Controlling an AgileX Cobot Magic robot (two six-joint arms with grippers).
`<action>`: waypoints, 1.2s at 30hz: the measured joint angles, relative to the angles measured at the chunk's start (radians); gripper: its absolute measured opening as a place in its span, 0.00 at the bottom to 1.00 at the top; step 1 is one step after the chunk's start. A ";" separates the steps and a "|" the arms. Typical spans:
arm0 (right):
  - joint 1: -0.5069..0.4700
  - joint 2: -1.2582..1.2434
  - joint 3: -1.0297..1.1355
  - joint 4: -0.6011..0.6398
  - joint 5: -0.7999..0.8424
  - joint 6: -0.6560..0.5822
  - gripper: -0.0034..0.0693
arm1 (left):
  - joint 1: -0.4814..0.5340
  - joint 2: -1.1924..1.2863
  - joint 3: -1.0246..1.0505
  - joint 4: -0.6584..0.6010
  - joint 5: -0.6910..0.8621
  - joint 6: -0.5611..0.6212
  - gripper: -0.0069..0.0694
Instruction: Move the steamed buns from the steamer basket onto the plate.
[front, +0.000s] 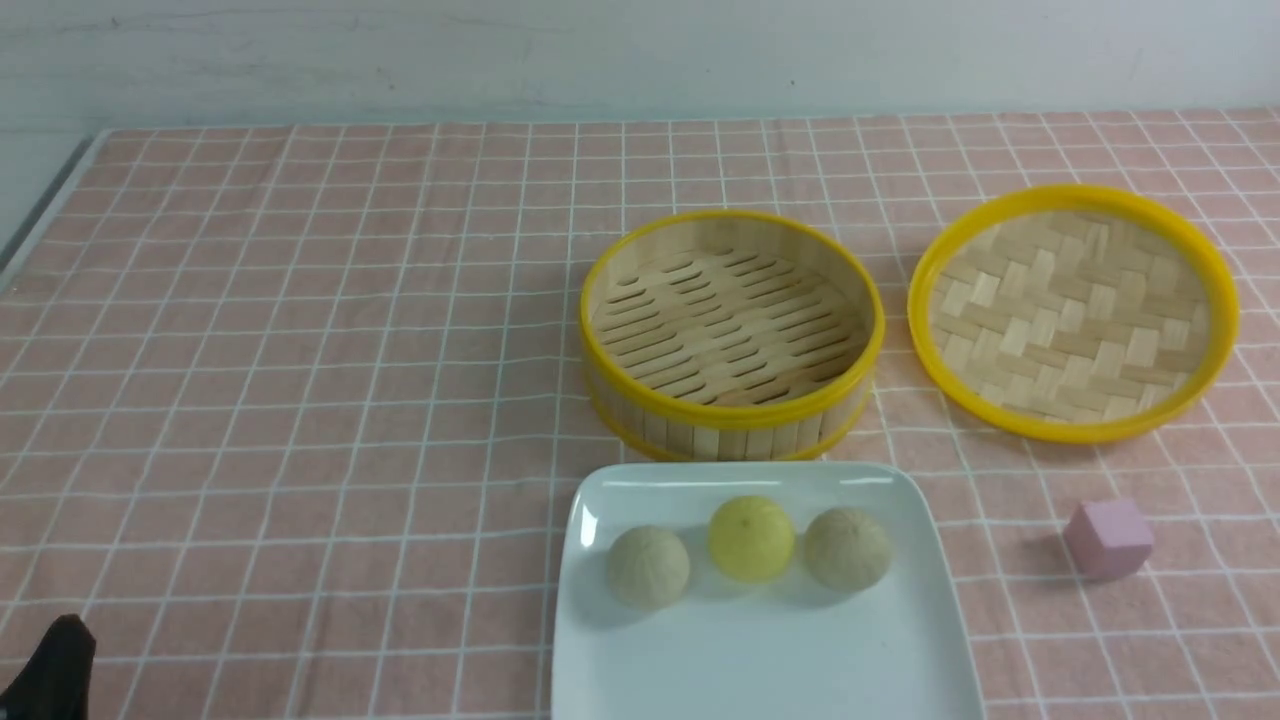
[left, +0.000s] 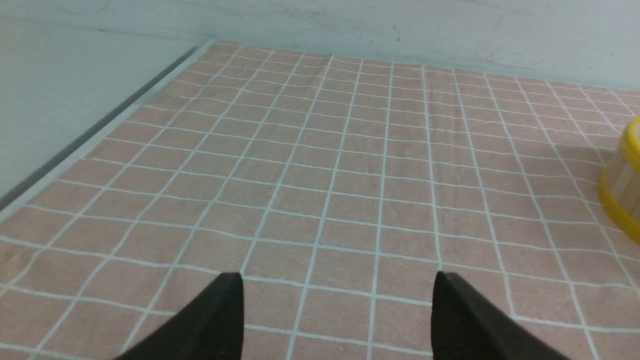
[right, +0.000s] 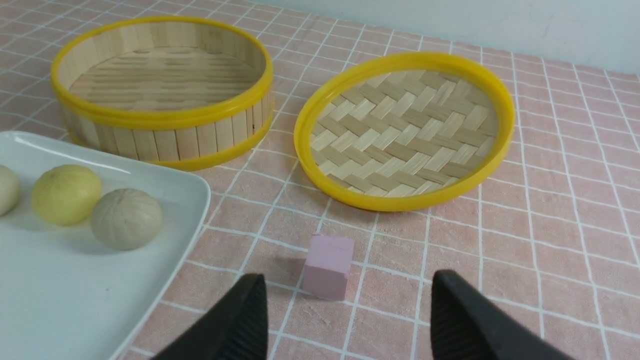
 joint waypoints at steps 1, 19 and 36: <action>0.000 0.000 0.001 0.000 0.000 0.000 0.66 | 0.000 -0.025 0.000 -0.003 0.017 0.000 0.75; 0.000 0.000 0.004 0.000 0.000 -0.001 0.66 | 0.000 -0.088 0.000 -0.031 0.133 -0.004 0.75; 0.000 0.000 0.004 0.000 0.000 -0.001 0.66 | 0.000 -0.088 0.000 0.369 0.127 -0.426 0.75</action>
